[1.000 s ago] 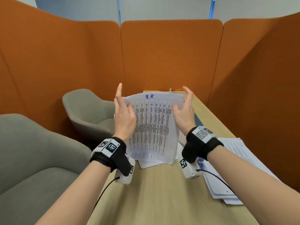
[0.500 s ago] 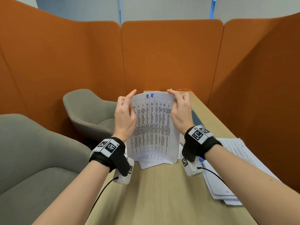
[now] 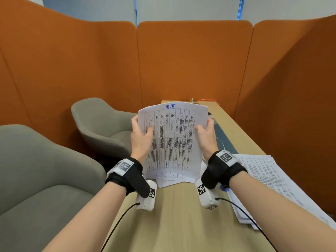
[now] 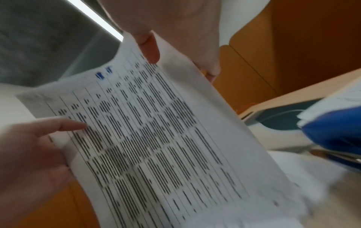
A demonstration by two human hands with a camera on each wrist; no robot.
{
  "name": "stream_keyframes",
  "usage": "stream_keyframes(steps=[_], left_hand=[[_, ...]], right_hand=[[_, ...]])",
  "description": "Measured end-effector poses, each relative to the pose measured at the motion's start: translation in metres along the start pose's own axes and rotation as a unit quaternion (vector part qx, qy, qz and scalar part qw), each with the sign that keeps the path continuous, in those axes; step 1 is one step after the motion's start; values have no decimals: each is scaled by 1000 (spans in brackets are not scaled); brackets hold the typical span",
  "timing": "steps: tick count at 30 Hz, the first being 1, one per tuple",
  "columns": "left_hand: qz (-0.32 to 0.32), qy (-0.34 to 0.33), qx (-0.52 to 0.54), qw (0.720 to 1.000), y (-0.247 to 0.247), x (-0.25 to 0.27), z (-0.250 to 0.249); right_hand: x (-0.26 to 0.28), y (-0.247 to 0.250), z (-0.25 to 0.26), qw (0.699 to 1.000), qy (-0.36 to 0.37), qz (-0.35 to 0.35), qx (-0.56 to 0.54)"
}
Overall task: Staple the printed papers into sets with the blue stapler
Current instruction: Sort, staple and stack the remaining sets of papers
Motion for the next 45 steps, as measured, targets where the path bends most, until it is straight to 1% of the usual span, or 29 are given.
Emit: stream_keyframes(steps=[2, 4, 9, 12, 15, 17, 18, 21, 23, 24, 25, 27, 31, 32, 33, 34, 35, 37, 38, 39, 40, 41, 42, 44, 45], left_hand=[[5, 22, -6, 1000, -2, 5, 9], [6, 31, 2, 1000, -4, 7, 14], [11, 15, 14, 1000, 4, 7, -1], [53, 12, 25, 998, 16, 4, -16], [119, 70, 4, 990, 18, 14, -17], [173, 117, -13, 978, 12, 30, -7], [213, 143, -21, 966, 7, 39, 4], [317, 219, -49, 922, -5, 62, 42], [347, 284, -50, 892, -10, 70, 66], [352, 312, -43, 882, -12, 73, 73], [346, 330, -39, 877, -14, 74, 81], [317, 346, -53, 881, -19, 71, 92], [243, 360, -126, 892, -24, 63, 113], [234, 360, -140, 892, -24, 64, 113], [230, 356, -147, 894, -23, 65, 110], [231, 352, -152, 894, -24, 66, 108], [230, 348, -157, 895, -25, 67, 109], [225, 348, -163, 895, -26, 66, 111], [222, 352, -164, 894, -25, 66, 112], [218, 354, -161, 895, -25, 66, 112], [218, 356, -158, 895, -24, 67, 109], [215, 356, -154, 896, -24, 67, 110], [216, 357, -152, 896, -24, 68, 109], [218, 353, -147, 898, -23, 70, 108], [218, 349, -147, 899, -22, 71, 106]], right_hand=[[4, 2, -15, 999, -46, 17, 8], [7, 1, -25, 997, -65, 26, 13], [9, 0, -10, 999, -43, 24, 10], [10, 7, 6, 998, -35, 42, 30], [19, 18, 3, 993, -77, 61, 59], [31, 27, -13, 985, -129, 59, 97], [37, 32, -25, 980, -156, 54, 115], [59, 45, -53, 961, -231, 53, 141], [71, 54, -68, 947, -275, 46, 158], [74, 57, -76, 940, -294, 48, 164], [76, 58, -82, 934, -310, 51, 172], [75, 60, -93, 925, -325, 48, 190], [72, 55, -101, 917, -329, 62, 215], [70, 54, -101, 915, -323, 73, 230], [65, 53, -101, 914, -300, 92, 256], [59, 54, -96, 912, -263, 107, 296], [50, 57, -88, 905, -216, 107, 350], [32, 66, -65, 873, -119, 74, 466], [24, 73, -56, 850, -96, 54, 514], [15, 80, -52, 821, -94, 44, 562], [10, 86, -51, 792, -118, 48, 597], [7, 89, -57, 769, -149, 74, 617], [5, 89, -66, 759, -183, 106, 616], [4, 90, -86, 750, -227, 146, 604], [5, 87, -91, 761, -220, 153, 591]])
Point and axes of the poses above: each hand's wrist, its own x-axis away from the middle knuckle, its own y-axis out of the back of the hand, z = x × y, the point moved 4 cm from there along -x, towards the middle knuckle, and after that the axes turned 11 degrees about -x, right-handed, at the moved point
